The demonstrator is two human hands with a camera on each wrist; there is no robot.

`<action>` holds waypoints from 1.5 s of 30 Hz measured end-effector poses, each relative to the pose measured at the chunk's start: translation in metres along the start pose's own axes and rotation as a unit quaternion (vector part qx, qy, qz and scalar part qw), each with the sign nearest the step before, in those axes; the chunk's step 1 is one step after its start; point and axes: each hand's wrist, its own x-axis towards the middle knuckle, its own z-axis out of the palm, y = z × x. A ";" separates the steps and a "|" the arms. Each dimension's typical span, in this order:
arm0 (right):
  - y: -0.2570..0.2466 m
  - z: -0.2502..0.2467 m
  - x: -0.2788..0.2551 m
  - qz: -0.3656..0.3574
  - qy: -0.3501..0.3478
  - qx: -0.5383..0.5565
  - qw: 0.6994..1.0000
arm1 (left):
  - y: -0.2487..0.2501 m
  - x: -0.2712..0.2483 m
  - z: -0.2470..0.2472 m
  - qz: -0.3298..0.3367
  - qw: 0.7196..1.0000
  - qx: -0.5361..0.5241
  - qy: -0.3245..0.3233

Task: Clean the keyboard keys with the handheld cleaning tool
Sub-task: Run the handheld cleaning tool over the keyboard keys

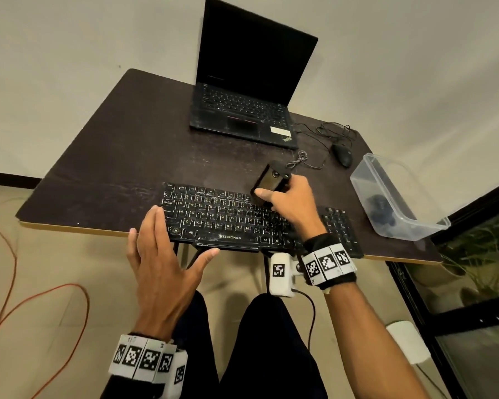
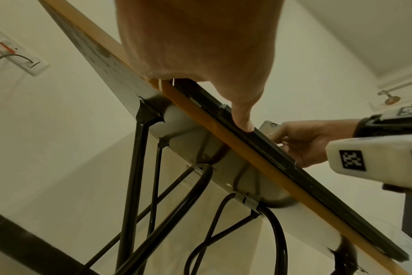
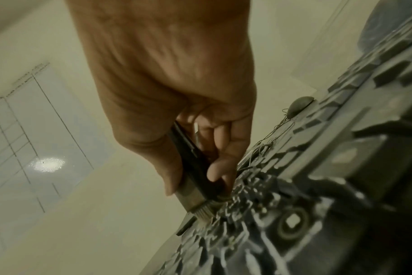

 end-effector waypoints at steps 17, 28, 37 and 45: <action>0.004 0.002 0.012 -0.058 -0.071 0.063 0.994 | 0.000 -0.001 0.000 0.006 1.000 0.010 0.008; -0.009 -0.004 0.021 -0.095 -0.131 0.031 0.986 | 0.000 -0.002 -0.003 0.009 1.000 0.008 0.001; -0.018 -0.004 0.025 -0.118 -0.189 0.023 0.975 | -0.002 -0.001 -0.002 0.006 1.000 0.010 0.000; -0.022 -0.007 0.027 -0.137 -0.201 -0.001 0.970 | -0.001 -0.001 -0.003 0.008 1.000 0.012 -0.004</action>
